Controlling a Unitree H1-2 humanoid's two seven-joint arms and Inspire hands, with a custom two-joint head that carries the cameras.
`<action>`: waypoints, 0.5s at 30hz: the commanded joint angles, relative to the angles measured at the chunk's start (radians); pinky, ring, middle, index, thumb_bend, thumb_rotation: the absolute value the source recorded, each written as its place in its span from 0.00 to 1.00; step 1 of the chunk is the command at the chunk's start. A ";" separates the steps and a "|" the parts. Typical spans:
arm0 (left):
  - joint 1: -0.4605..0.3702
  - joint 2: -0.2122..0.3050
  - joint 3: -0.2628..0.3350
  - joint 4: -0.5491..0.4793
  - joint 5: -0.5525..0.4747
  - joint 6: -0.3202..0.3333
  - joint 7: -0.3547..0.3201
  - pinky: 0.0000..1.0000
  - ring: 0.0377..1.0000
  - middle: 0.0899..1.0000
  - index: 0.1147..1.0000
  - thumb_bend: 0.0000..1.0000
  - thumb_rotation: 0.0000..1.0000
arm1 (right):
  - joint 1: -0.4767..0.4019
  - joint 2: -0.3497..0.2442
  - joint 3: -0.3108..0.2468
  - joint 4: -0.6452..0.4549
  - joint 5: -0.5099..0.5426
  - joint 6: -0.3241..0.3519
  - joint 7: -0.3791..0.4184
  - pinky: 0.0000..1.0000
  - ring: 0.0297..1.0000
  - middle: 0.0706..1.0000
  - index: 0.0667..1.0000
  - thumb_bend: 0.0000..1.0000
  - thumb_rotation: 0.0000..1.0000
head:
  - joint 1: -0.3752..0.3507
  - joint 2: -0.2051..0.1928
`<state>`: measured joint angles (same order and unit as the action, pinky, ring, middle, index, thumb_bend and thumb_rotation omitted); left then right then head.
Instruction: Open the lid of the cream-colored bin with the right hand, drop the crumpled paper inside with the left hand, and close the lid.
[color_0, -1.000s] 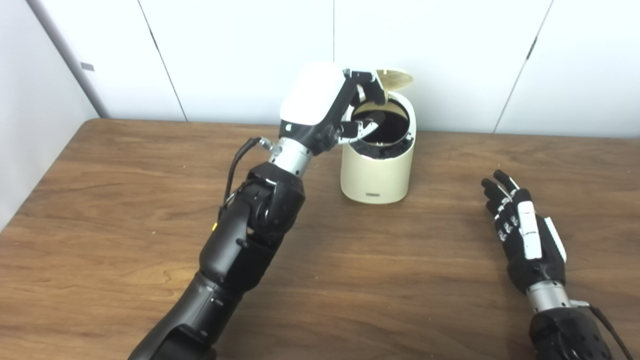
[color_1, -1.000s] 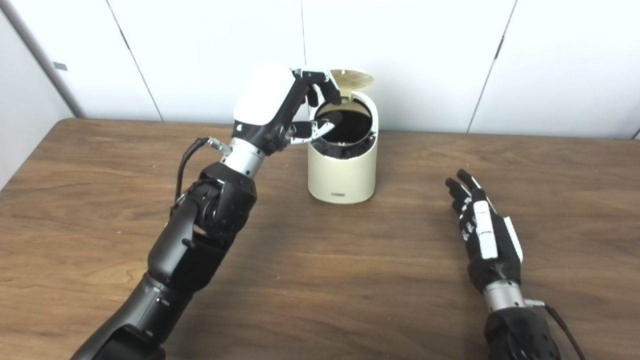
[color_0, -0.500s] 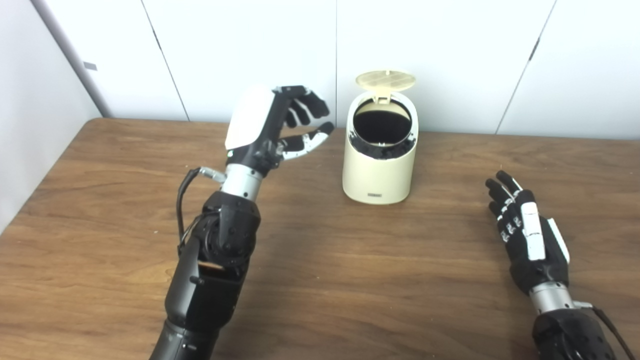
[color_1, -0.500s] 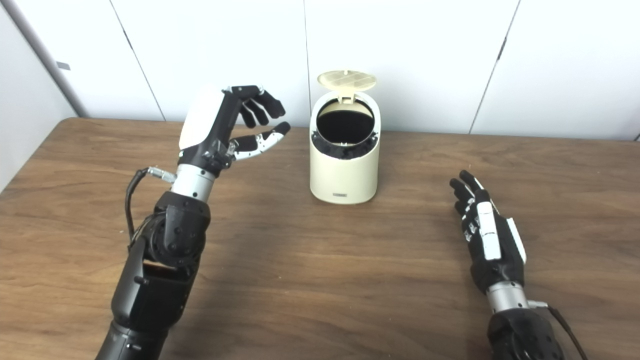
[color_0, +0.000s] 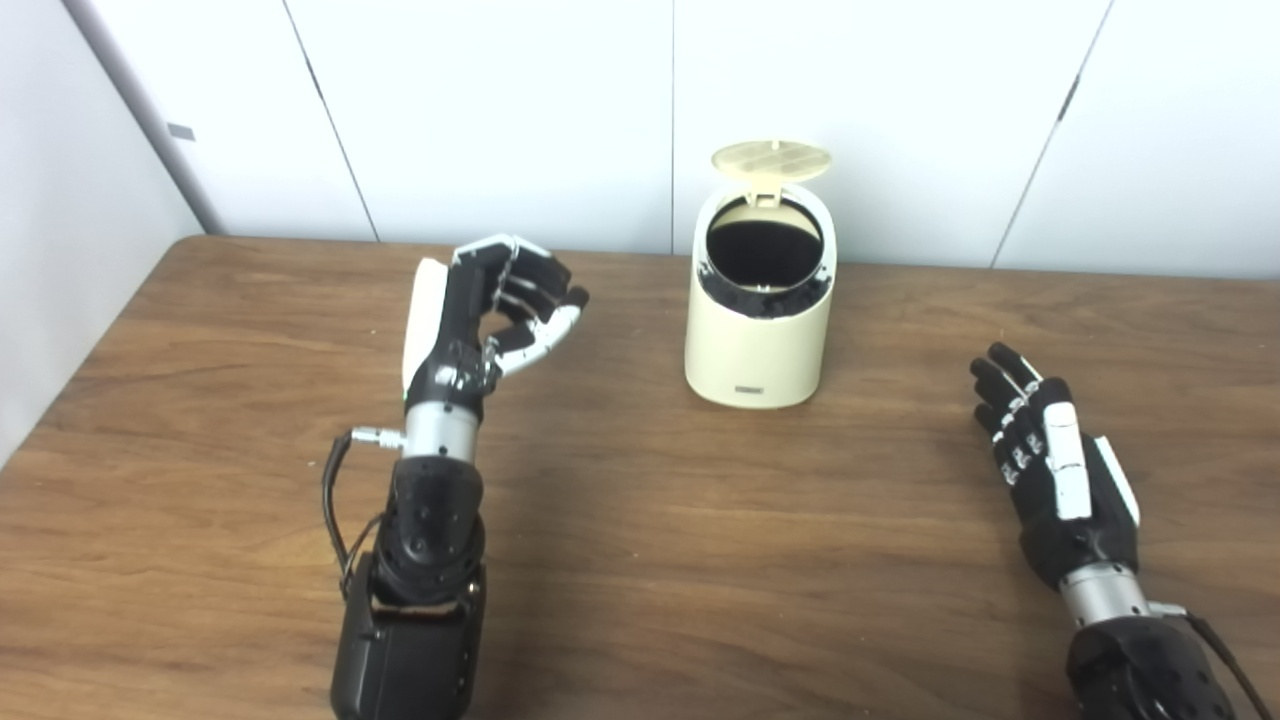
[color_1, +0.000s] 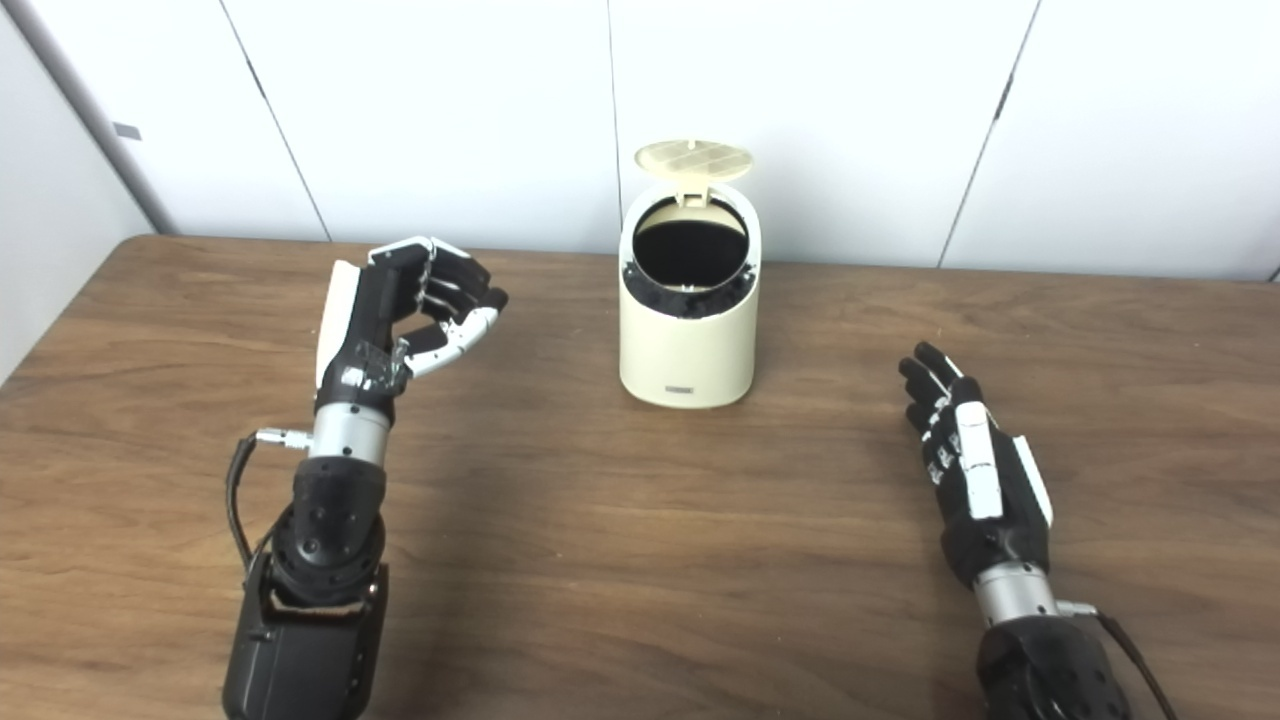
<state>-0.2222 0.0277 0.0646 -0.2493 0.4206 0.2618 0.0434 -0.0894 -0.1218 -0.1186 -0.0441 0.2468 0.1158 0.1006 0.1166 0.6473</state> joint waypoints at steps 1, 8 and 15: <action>-0.023 0.003 0.014 -0.030 -0.012 -0.013 0.035 0.38 0.43 0.45 0.40 0.48 0.00 | 0.004 -0.009 0.003 -0.016 -0.007 0.009 0.004 0.98 0.96 0.89 0.87 0.54 0.91 | -0.001 0.002; 0.038 0.005 0.048 0.015 -0.130 -0.083 0.048 0.43 0.41 0.45 0.45 0.50 0.00 | 0.004 -0.007 0.006 -0.030 -0.008 0.013 0.002 1.00 0.95 0.88 0.87 0.56 0.94 | -0.011 0.007; 0.095 0.047 0.032 0.027 -0.206 -0.070 -0.010 0.71 0.75 0.74 0.60 0.52 0.20 | 0.007 -0.001 0.000 -0.043 0.005 0.022 0.001 1.00 0.96 0.88 0.87 0.56 0.92 | -0.018 0.013</action>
<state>-0.1155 0.0641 0.0983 -0.2043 0.2310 0.2153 0.0439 -0.0796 -0.1219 -0.1173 -0.0653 0.2492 0.1342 0.0999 0.0982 0.6596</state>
